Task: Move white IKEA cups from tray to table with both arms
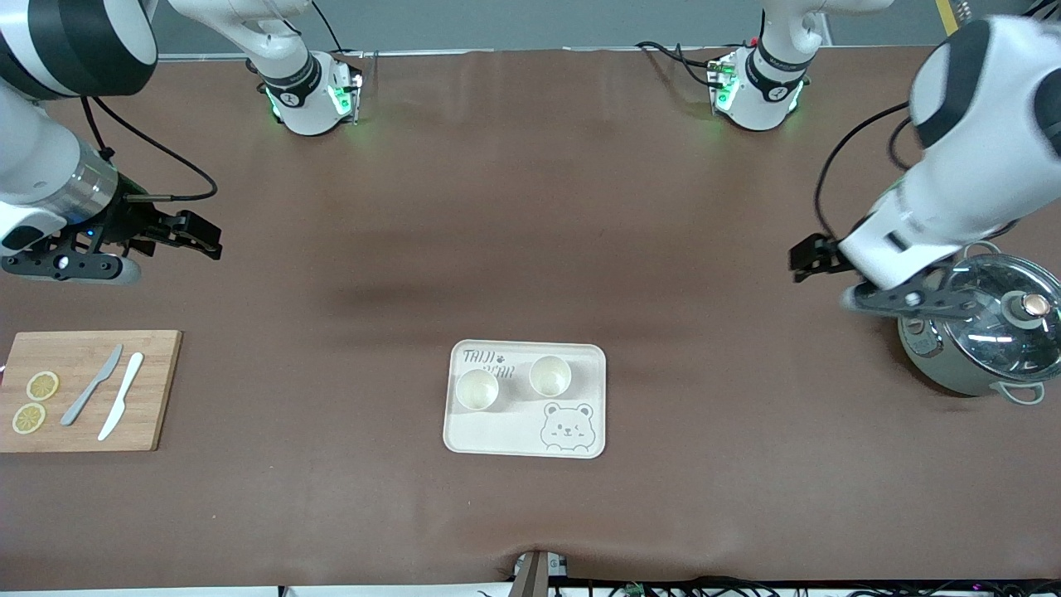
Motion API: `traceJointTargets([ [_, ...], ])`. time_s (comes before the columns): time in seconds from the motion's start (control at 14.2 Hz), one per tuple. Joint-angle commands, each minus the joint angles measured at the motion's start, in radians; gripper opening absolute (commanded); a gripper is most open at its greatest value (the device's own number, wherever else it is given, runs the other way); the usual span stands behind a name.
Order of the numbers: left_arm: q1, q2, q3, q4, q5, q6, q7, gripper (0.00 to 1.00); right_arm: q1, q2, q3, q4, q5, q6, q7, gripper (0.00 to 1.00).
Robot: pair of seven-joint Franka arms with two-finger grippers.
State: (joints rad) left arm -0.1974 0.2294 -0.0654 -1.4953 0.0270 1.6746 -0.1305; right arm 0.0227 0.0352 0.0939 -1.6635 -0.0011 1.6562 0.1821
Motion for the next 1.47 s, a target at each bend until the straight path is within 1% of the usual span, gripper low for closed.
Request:
traceJointTargets([
  [0.0,-0.048,0.097,-0.004,0.079,0.028,0.013,-0.069,1.00,0.003,-0.009,-0.003,-0.004,0.013,-0.001,0.013,1.00],
  [0.21,-0.115,0.148,-0.004,0.078,0.028,0.112,-0.155,1.00,0.005,-0.009,-0.003,-0.004,0.013,-0.006,0.013,1.00],
  [0.35,-0.146,0.172,-0.004,0.079,0.028,0.187,-0.170,1.00,0.003,-0.009,-0.003,-0.004,0.013,-0.009,0.013,1.00],
  [0.49,-0.186,0.215,-0.001,0.079,0.031,0.247,-0.194,1.00,0.005,-0.008,-0.003,-0.004,0.013,-0.006,0.013,1.00],
  [0.56,-0.206,0.244,0.002,0.079,0.031,0.285,-0.242,1.00,0.002,-0.006,-0.003,-0.007,0.013,-0.003,0.011,1.00],
  [0.7,-0.212,0.289,-0.002,0.087,0.027,0.359,-0.305,1.00,0.003,-0.005,-0.003,-0.007,0.013,0.002,0.013,1.00],
  [0.91,-0.272,0.353,0.004,0.131,0.030,0.381,-0.383,1.00,0.003,-0.003,-0.003,-0.009,0.013,0.000,0.011,1.00],
  [1.12,-0.280,0.383,0.001,0.165,0.025,0.384,-0.426,1.00,0.003,-0.003,-0.003,-0.010,0.013,-0.001,0.011,1.00],
  [1.26,-0.303,0.422,0.007,0.194,0.027,0.384,-0.440,1.00,0.003,0.000,-0.003,-0.010,0.013,-0.001,0.011,1.00],
  [1.4,-0.306,0.467,0.004,0.246,0.024,0.395,-0.484,1.00,0.003,0.000,-0.003,-0.010,0.013,-0.003,0.011,1.00],
])
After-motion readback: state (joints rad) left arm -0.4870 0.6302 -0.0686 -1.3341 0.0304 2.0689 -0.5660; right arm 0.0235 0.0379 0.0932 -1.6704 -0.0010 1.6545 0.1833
